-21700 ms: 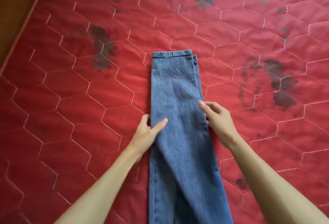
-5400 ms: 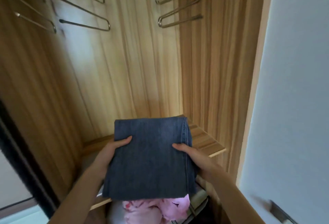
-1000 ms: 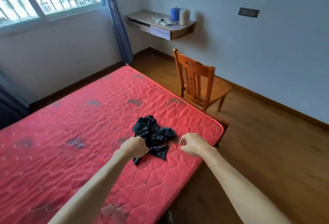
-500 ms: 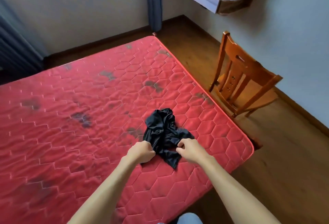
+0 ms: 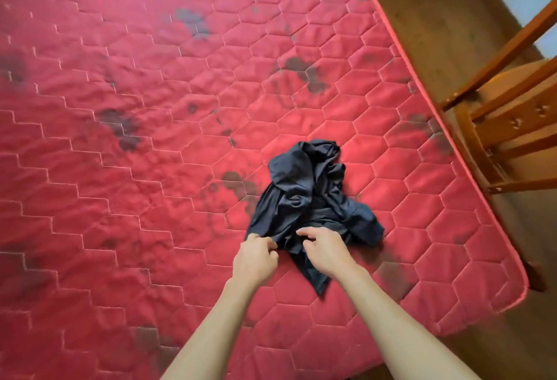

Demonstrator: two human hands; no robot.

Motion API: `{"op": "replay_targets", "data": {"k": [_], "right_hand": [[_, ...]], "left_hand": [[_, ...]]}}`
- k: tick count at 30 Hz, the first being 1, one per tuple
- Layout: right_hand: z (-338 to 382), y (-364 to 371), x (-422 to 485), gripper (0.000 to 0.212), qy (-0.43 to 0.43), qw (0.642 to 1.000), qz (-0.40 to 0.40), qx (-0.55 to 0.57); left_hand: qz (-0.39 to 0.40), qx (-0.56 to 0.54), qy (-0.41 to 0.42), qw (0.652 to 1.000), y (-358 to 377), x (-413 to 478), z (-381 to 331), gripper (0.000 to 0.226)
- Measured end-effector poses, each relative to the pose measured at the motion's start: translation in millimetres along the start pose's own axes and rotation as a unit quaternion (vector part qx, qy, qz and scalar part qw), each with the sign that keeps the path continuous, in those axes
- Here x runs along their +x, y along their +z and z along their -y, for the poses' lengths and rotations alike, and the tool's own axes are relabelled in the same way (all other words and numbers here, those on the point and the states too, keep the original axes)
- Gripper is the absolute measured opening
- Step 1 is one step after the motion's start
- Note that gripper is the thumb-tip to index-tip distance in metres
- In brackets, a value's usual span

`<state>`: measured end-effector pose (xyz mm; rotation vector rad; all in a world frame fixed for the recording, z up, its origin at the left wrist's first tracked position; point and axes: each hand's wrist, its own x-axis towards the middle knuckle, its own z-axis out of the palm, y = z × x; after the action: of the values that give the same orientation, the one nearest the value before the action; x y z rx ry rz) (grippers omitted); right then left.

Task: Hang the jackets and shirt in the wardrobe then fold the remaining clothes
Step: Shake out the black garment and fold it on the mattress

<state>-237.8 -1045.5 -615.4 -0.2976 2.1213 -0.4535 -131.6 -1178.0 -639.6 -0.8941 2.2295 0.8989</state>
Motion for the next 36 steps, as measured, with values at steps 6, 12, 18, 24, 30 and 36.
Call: {"op": "replay_targets", "data": {"k": [6,12,18,24,30,36], "right_hand": [[-1.3,24.9,79.1,0.037,0.04,0.977,-0.012,0.211],[24.9,15.0,64.2,0.022,0.089,0.885,-0.082,0.449],[103.0,-83.8,-6.5,0.03,0.03,0.805,-0.007,0.593],[177.9,-199.5,-116.8,0.047,-0.13,0.819,0.011,0.559],[225.6,-281.4,-216.3,0.023,-0.283,0.924,-0.237,0.103],[263.1,-344.6,-268.0,0.024,-0.347,0.86,-0.373,-0.018]], "left_hand": [[0.021,-0.005,0.016,1.0,42.5,61.6,31.5,0.038],[-0.085,-0.196,0.0,0.977,5.5,35.0,35.6,0.024],[-0.117,-0.48,0.001,0.869,-129.4,-20.5,0.9,0.017],[-0.113,-0.48,0.132,0.86,-272.0,-113.7,-58.4,0.017],[-0.21,-0.362,0.264,0.869,-389.7,-217.2,-126.4,0.029],[-0.288,-0.171,0.361,0.87,-467.0,-314.5,-161.5,0.016]]}}
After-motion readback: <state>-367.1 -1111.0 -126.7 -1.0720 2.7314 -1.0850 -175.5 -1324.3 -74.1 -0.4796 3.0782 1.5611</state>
